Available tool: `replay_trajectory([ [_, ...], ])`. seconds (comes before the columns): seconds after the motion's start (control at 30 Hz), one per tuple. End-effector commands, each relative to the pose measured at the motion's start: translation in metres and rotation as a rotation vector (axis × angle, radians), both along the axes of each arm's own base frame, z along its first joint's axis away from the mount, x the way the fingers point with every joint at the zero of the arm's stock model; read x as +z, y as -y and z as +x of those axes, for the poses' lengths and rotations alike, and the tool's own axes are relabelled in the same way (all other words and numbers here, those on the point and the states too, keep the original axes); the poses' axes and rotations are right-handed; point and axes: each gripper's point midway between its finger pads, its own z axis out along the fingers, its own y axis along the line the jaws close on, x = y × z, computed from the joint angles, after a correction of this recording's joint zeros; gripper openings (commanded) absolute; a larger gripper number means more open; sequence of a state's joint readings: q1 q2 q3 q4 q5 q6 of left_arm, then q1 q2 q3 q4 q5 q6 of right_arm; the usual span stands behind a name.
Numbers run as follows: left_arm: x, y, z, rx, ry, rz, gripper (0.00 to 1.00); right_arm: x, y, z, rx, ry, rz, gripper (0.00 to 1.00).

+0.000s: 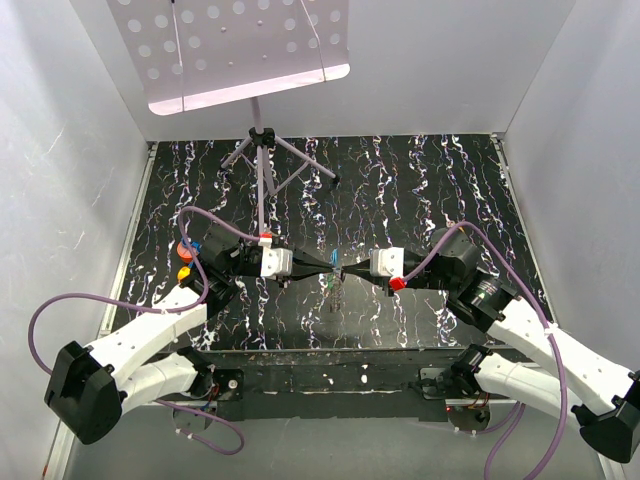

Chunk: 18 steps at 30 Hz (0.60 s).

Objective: Put the keys on the keyring

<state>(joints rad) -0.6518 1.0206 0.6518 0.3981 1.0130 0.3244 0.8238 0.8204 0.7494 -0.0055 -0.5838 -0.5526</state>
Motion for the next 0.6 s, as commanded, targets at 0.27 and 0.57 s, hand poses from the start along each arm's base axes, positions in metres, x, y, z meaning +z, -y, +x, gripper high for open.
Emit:
replay_trajectory([
  [0.27,0.013,0.002,-0.001,-0.011,0.019,-0.018,0.0,0.033,-0.004,-0.003,0.037,0.078,0.075,0.01],
  [0.57,0.009,0.002,0.003,0.006,0.023,0.014,0.0,0.025,-0.005,-0.006,0.053,0.033,0.021,0.01],
])
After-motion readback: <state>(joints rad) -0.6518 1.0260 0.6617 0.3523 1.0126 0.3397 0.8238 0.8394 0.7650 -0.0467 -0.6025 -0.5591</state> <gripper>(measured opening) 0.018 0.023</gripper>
